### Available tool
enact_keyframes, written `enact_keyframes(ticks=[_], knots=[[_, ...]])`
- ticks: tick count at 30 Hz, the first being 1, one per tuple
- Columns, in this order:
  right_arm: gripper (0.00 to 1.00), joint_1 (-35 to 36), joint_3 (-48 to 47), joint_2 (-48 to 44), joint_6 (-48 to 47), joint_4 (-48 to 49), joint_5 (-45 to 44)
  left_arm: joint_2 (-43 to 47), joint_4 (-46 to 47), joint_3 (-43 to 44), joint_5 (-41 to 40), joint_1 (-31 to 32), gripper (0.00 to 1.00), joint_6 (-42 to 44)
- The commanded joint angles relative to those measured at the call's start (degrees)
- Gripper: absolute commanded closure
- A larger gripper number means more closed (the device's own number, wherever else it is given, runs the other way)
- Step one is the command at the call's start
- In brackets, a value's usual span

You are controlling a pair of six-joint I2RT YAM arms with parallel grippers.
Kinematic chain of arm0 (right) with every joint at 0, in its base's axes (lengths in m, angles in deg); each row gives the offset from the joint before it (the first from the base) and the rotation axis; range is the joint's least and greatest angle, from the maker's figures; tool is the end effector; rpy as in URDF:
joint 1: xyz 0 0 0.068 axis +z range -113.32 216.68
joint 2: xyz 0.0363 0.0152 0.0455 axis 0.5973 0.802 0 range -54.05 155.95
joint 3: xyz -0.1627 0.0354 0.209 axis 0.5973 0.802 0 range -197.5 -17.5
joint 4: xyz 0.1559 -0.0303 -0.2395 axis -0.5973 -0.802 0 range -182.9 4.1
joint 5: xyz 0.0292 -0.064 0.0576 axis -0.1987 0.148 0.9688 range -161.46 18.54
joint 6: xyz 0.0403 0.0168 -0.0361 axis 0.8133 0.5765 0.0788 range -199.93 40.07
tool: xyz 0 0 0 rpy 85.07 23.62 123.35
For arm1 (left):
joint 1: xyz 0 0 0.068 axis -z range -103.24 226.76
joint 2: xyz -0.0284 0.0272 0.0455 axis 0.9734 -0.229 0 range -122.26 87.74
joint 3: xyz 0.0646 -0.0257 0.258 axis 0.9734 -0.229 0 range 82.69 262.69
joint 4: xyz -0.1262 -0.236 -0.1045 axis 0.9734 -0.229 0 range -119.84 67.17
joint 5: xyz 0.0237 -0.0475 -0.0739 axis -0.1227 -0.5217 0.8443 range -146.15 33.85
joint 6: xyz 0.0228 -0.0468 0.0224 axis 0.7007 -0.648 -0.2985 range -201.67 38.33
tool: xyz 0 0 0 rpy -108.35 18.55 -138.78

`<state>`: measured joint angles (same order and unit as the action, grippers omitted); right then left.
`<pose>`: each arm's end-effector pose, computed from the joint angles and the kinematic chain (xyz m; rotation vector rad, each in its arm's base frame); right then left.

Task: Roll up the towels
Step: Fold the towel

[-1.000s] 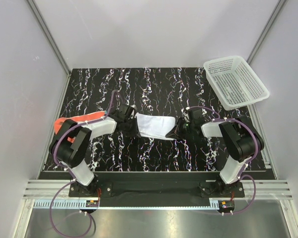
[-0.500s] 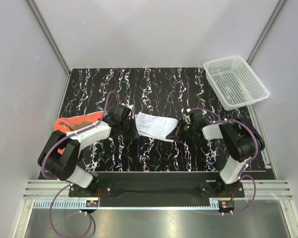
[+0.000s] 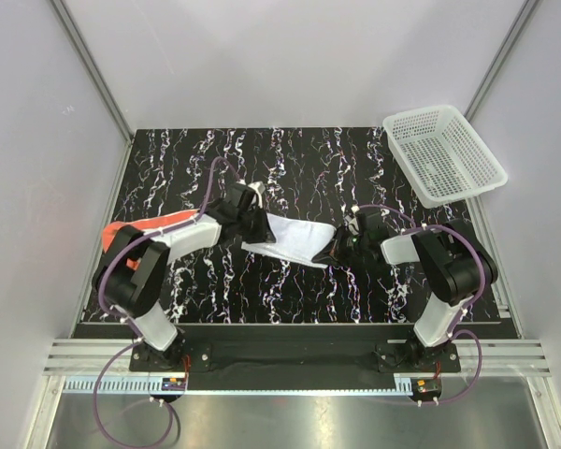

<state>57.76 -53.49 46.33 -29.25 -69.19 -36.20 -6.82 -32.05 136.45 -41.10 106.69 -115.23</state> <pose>0.2810 0.1328 0.0691 0.3559 2.6028 1.2629 0.3052 -0.1876 0.1523 0.0421 2.5745 -0.7811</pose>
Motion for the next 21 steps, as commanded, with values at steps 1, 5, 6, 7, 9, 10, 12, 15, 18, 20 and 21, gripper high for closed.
enact_keyframes(ticks=[1, 5, 6, 7, 9, 10, 12, 15, 18, 20, 21], knots=[[1.00, -0.16, 0.48, 1.57, -0.75, -0.45, -0.29, -2.55, 3.07, 3.72, -0.28, -1.01, 0.92, -1.24], [1.00, -0.34, 0.57, 2.45, -0.84, -0.10, -0.02, -3.44, 2.62, 1.27, -2.30, -3.47, 0.94, -2.82], [1.00, -0.16, 0.65, 2.54, -0.84, 0.08, -0.02, -3.09, 2.97, -0.91, -2.65, -4.09, 0.94, -3.17], [1.00, -0.16, 0.66, 2.72, -0.84, 0.08, -0.11, -2.91, 3.15, -2.24, -2.92, -5.57, 0.94, -3.52], [1.00, -0.25, 0.66, 3.42, -0.75, 0.51, -0.02, -2.21, 3.85, -4.35, -3.27, -6.99, 0.94, -4.05], [1.00, -0.25, 0.66, 3.59, -0.67, 0.69, -0.02, -1.94, 3.76, -6.28, -3.71, -8.04, 0.94, -4.14], [1.00, -0.25, 0.74, 4.39, -0.32, 1.48, 0.06, -1.50, 3.24, -7.52, -4.59, -9.01, 0.94, -3.79], [1.00, -0.25, 0.92, 5.09, 0.12, 2.19, 0.42, -2.11, 2.01, -8.32, -5.73, -10.16, 0.94, -3.35], [1.00, -0.25, 1.18, 4.83, 0.30, 2.19, 0.42, -2.56, 0.87, -8.32, -6.87, -10.86, 0.94, -3.09], [1.00, -0.25, 1.53, 4.30, 0.21, 2.01, 0.15, -2.47, 0.69, -8.32, -7.23, -11.04, 0.93, -2.74], [1.00, -0.25, 1.80, 4.04, 0.13, 1.75, 0.07, -2.38, 0.51, -8.32, -7.66, -11.04, 0.93, -2.65]])
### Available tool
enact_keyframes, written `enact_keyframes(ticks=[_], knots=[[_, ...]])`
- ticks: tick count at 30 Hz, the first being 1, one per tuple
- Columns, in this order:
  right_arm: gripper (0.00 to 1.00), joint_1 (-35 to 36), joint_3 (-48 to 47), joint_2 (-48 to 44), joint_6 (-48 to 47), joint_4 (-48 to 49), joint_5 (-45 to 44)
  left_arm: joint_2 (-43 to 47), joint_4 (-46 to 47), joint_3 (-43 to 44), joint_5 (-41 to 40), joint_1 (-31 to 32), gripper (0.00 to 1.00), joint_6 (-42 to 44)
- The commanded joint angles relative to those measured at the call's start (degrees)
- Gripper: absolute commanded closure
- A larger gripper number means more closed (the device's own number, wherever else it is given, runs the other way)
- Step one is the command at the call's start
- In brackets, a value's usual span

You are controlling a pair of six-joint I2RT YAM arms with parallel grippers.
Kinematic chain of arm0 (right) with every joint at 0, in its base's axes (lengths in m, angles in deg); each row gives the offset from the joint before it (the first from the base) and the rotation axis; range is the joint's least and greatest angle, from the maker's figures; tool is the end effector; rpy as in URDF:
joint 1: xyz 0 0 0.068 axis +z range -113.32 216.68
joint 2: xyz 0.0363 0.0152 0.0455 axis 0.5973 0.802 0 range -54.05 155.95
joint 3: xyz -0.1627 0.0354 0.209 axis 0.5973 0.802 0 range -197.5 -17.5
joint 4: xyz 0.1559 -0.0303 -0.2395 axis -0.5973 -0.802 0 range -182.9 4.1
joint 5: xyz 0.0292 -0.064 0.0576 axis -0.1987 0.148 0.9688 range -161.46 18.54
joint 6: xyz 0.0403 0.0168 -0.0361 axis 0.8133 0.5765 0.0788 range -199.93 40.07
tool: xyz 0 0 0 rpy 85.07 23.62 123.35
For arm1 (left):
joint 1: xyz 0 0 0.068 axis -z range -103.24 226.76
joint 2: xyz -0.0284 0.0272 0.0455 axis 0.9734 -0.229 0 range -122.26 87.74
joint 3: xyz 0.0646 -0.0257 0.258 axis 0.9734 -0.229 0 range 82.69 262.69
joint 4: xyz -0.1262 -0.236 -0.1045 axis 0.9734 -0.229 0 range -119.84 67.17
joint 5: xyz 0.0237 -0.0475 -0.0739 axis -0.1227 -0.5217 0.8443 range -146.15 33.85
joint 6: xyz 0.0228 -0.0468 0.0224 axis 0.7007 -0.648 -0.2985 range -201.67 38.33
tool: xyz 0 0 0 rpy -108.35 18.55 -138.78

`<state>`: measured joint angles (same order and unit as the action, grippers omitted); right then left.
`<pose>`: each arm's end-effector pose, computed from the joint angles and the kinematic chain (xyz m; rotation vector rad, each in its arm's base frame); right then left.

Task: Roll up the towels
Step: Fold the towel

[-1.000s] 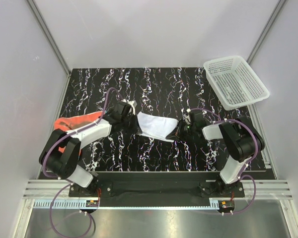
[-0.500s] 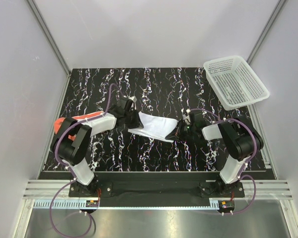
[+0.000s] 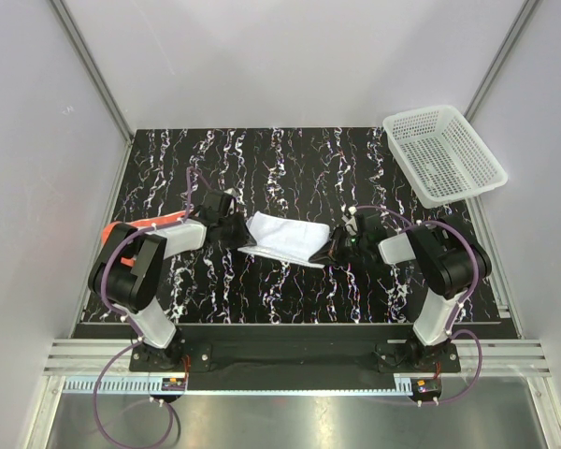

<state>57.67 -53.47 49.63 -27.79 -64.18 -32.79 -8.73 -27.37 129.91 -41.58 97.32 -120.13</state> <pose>0.2832 0.1352 0.0595 0.3409 2.5881 1.3507 0.3136 -0.1283 0.1122 -0.2998 2.6079 -0.7142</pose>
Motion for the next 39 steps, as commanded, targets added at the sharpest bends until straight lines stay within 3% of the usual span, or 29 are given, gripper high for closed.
enact_keyframes(ticks=[1, 7, 14, 21, 25, 30, 39], knots=[[1.00, -0.16, 2.04, 0.56, -1.43, -3.43, -3.69, -0.39, -4.25, -1.78, -7.45, -1.66, 0.93, 2.59], [1.00, -0.08, 4.93, -1.28, -0.99, -3.35, -4.05, -0.92, -5.66, 0.06, -8.41, -1.75, 0.92, 3.91], [1.00, -0.16, 8.89, -9.71, -1.16, -7.03, -5.89, -1.89, -6.71, 2.35, -10.17, -1.75, 0.92, 5.76], [1.00, -0.08, 7.41, -22.71, -3.97, -20.54, -8.96, 0.40, -9.96, 5.07, -13.07, -0.52, 0.91, 7.17], [1.00, -0.16, 0.40, -28.79, -5.99, -27.77, -10.55, 1.10, -11.55, 6.65, -14.30, 1.06, 0.91, 8.13], [1.00, -0.16, -9.01, -23.80, -6.70, -28.14, -10.12, 0.75, -11.20, 6.04, -14.39, 2.29, 0.91, 8.13], [1.00, -2.09, -18.96, -2.00, -3.54, -16.18, -5.63, 1.02, -11.20, 5.51, -14.31, 3.17, 0.91, 8.75]])
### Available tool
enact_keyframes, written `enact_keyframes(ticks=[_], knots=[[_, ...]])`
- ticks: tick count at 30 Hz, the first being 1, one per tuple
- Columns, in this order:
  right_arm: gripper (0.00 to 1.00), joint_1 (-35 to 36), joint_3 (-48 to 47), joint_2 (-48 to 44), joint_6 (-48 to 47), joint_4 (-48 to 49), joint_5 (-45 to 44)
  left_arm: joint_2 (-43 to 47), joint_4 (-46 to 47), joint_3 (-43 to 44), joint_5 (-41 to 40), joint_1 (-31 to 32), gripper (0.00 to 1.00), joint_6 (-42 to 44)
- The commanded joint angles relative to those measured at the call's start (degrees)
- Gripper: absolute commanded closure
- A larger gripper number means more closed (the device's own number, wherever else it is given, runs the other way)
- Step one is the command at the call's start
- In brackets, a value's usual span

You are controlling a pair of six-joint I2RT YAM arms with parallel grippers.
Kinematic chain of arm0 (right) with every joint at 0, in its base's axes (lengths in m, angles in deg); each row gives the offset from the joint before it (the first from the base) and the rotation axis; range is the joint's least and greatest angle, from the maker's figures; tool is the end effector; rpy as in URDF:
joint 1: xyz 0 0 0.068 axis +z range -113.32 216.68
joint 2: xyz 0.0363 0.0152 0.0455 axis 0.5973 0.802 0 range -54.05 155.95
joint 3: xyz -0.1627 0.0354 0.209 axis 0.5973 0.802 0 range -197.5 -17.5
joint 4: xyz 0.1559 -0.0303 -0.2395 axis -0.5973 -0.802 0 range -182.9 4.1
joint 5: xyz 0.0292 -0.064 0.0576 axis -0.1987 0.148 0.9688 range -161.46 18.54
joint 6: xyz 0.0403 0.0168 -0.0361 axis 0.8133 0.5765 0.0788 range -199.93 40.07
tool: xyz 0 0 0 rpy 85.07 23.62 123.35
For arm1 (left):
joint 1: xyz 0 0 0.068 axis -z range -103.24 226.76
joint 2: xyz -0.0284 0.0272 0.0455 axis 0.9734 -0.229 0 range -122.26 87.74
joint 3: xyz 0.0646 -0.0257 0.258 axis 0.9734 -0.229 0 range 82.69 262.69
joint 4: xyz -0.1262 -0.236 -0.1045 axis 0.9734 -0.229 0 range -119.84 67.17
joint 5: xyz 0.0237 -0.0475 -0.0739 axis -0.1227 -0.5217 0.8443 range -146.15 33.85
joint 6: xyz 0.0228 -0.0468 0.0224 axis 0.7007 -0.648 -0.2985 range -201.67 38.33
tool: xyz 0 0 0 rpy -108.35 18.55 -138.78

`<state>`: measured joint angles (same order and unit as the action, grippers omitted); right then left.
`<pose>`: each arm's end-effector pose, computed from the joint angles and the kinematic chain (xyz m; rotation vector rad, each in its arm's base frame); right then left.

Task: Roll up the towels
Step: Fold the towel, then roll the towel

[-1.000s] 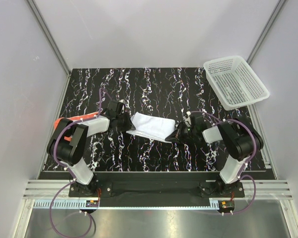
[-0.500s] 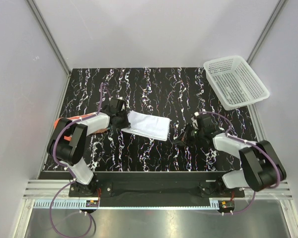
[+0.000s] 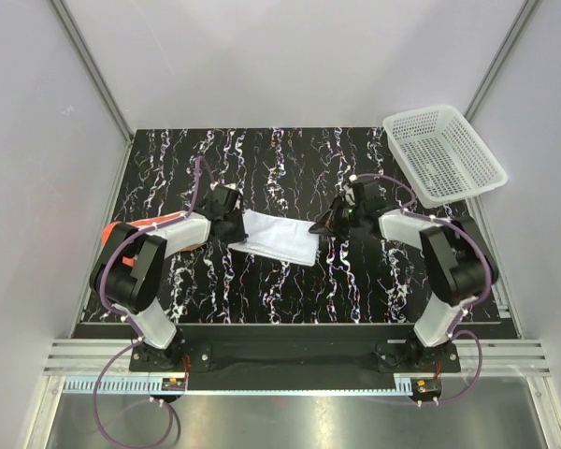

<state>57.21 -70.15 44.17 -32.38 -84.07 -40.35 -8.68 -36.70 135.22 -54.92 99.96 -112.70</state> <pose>0.3379 0.1484 0.1419 0.2961 2.5099 1.1790 0.3189 -0.1377 0.1284 -0.1712 2.6201 -0.3709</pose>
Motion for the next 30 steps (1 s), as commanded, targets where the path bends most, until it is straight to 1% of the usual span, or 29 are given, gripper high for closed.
enact_keyframes(ticks=[1, 2, 3, 5, 7, 11, 15, 19, 20, 21, 22, 23, 24, 25, 26, 27, 28, 29, 30], knots=[[1.00, -2.33, -2.12, 5.91, 1.31, 4.84, 2.54, 1.15, -2.04, 0.11, -0.71, 0.53, 0.91, 1.14], [1.00, -3.04, -1.77, 7.07, 2.36, 7.73, 3.07, 1.24, -2.04, 0.11, -0.62, 0.62, 0.91, 1.14], [1.00, -4.96, -0.98, 9.08, 2.98, 9.15, 4.38, 1.41, -2.04, 0.03, -0.53, 0.70, 0.91, 1.23], [1.00, -6.38, -0.27, 11.02, 3.77, 12.22, 5.44, 1.67, -2.13, -0.15, -0.62, 0.79, 0.91, 1.23], [1.00, -7.09, 0.08, 13.13, 3.08, 12.33, 5.71, 1.76, -2.04, -0.15, -0.53, 0.79, 0.91, 1.23], [1.00, -7.18, 2.98, 13.67, 1.32, 13.37, 5.45, 1.41, -1.78, 0.29, -0.36, 0.88, 0.91, 1.58], [1.00, -7.09, 9.29, 10.87, 0.44, 13.55, 4.66, 0.36, -1.43, 1.95, 0.26, 0.97, 0.91, 2.28], [1.00, -7.09, 15.10, 4.45, 0.35, 13.12, 3.52, -1.22, -2.12, 4.68, -0.44, 1.32, 0.91, 3.51], [1.00, -7.09, 16.24, 3.05, 0.26, 12.16, 3.08, -1.49, -2.56, 5.38, -1.05, 1.58, 0.90, 3.69], [1.00, -7.00, 18.08, -0.27, 0.18, 11.45, 2.29, -1.58, -3.26, 6.17, -1.06, 1.76, 0.88, 4.30], [1.00, -7.00, 18.88, -2.13, -0.43, 10.49, 1.76, -1.66, -4.58, 7.92, -2.89, 2.02, 0.87, 4.66], [1.00, -7.00, 19.50, -3.98, -0.88, 7.52, 1.15, -1.58, -5.28, 8.54, -4.56, 2.63, 0.85, 5.09], [1.00, -6.91, 20.20, -8.26, -1.40, 5.49, -0.34, -1.40, -5.90, 9.42, -5.44, 3.07, 0.80, 5.97], [1.00, -6.91, 20.30, -10.48, -2.71, 3.29, -1.31, -1.14, -7.73, 10.91, -6.41, 3.43, 0.78, 6.41], [1.00, -6.82, 20.30, -12.76, -3.42, -1.34, -2.28, -0.88, -8.80, 11.79, -8.68, 4.39, 0.75, 6.85], [1.00, -6.82, 19.95, -17.40, -4.04, -4.60, -4.20, -0.44, -9.76, 12.32, -10.01, 4.83, 0.71, 7.64], [1.00, -6.74, 19.69, -19.79, -4.74, -7.07, -5.26, 0.70, -11.69, 12.94, -11.59, 5.45, 0.58, 7.82], [1.00, -6.74, 19.42, -22.16, -5.70, -11.88, -6.32, 1.49, -12.75, 13.99, -13.43, 6.93, 0.50, 8.08], [0.98, -6.74, 18.64, -26.54, -6.15, -14.02, -8.16, 2.37, -13.37, 14.17, -16.58, 7.82, 0.44, 8.26]])
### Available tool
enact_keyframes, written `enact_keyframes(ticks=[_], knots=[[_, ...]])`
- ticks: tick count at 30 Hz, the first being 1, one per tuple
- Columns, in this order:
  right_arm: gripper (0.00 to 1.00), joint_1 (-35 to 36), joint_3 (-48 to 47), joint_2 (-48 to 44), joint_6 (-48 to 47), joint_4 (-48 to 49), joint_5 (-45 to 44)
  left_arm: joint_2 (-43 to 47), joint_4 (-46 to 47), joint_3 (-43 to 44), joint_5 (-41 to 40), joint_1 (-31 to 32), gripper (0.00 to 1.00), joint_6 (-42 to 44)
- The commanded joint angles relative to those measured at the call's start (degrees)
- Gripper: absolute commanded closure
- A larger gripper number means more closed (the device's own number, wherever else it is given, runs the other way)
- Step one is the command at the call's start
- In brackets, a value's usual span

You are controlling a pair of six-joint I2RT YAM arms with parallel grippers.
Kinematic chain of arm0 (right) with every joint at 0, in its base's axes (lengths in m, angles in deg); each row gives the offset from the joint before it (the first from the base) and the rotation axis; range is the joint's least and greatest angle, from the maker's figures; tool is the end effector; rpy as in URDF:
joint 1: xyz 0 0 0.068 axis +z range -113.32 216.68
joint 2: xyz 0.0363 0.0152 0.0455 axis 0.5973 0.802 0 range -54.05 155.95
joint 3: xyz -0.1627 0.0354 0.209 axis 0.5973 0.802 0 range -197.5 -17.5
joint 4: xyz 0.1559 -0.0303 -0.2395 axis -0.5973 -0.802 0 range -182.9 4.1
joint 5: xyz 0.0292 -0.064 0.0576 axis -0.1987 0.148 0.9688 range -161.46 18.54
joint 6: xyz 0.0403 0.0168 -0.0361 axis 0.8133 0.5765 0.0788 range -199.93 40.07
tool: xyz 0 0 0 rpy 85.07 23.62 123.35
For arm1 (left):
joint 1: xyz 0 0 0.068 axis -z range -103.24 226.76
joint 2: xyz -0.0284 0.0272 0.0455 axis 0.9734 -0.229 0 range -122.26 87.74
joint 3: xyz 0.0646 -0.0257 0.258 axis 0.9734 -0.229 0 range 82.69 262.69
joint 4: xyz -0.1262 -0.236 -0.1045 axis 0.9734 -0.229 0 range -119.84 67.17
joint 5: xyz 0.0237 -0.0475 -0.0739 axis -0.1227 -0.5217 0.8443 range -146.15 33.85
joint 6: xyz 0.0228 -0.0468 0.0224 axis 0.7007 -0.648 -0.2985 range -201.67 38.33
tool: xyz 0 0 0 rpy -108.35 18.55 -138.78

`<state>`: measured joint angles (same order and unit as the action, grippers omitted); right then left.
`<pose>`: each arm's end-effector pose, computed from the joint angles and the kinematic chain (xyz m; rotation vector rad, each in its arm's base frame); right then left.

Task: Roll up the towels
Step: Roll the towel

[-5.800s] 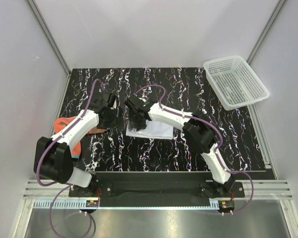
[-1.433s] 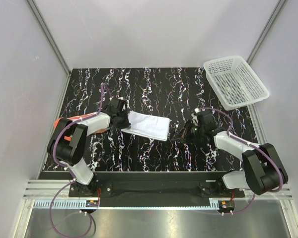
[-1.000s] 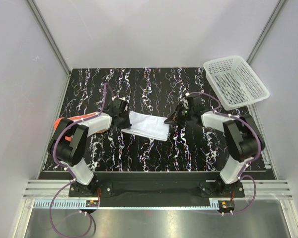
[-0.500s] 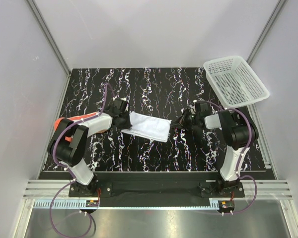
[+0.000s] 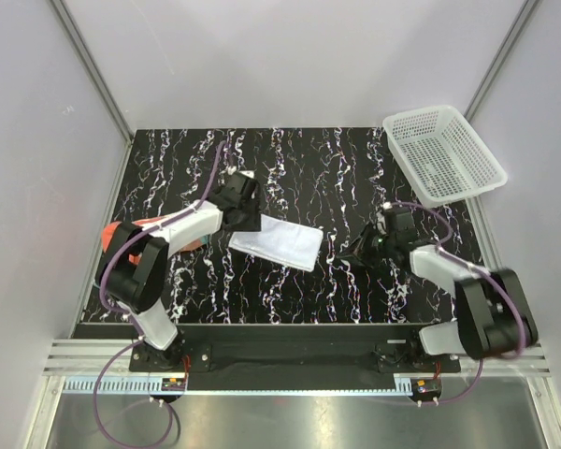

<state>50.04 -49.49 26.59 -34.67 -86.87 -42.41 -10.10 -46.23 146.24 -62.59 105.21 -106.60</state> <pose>0.2616 0.0819 0.1206 0.4713 2.5413 1.0445 0.3315 -0.1746 0.1696 0.0372 2.5811 -0.2061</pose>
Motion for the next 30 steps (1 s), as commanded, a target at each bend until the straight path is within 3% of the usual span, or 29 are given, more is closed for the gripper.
enact_keyframes(ticks=[1, 2, 3, 4, 5, 7, 10, 16, 22, 30], knots=[[0.91, 0.52, -2.46, -10.92, -4.21, -13.25, -6.90, 5.71, -4.81, 3.33, -10.42, 3.45, 0.31, 2.43], [0.84, 0.43, -2.81, -12.68, -4.99, -16.83, -7.78, 6.86, -4.90, 3.25, -12.87, 5.72, 0.25, 2.60], [0.64, 0.43, -3.69, -15.66, -5.44, -18.44, -9.36, 9.05, -4.73, 2.99, -14.20, 7.31, 0.20, 3.56], [0.55, 0.43, -4.13, -16.99, -5.96, -21.32, -10.15, 10.03, -4.55, 2.72, -15.61, 10.89, 0.14, 4.09], [0.49, 0.43, -4.92, -18.05, -6.05, -22.66, -11.73, 10.74, -4.38, 2.55, -18.15, 13.10, 0.08, 4.71], [0.44, 0.43, -5.54, -20.25, -6.41, -26.08, -13.32, 11.62, -3.94, 2.63, -21.14, 20.37, 0.07, 6.47], [0.44, 0.43, -6.16, -22.54, -5.80, -29.95, -16.75, 10.05, -2.80, 3.60, -25.02, 28.99, 0.15, 7.44], [0.44, 0.43, -6.77, -29.57, -3.25, -35.67, -22.29, 2.41, -1.30, 7.19, -24.33, 36.23, 0.24, 5.68], [0.43, 0.43, -7.83, -32.04, -3.68, -38.92, -22.12, -5.68, 1.16, 11.50, -23.27, 39.05, 0.25, 7.96], [0.43, 0.43, -7.92, -34.06, -4.21, -40.86, -22.38, -15.44, -2.53, 18.19, -26.08, 39.05, 0.27, 7.53]])
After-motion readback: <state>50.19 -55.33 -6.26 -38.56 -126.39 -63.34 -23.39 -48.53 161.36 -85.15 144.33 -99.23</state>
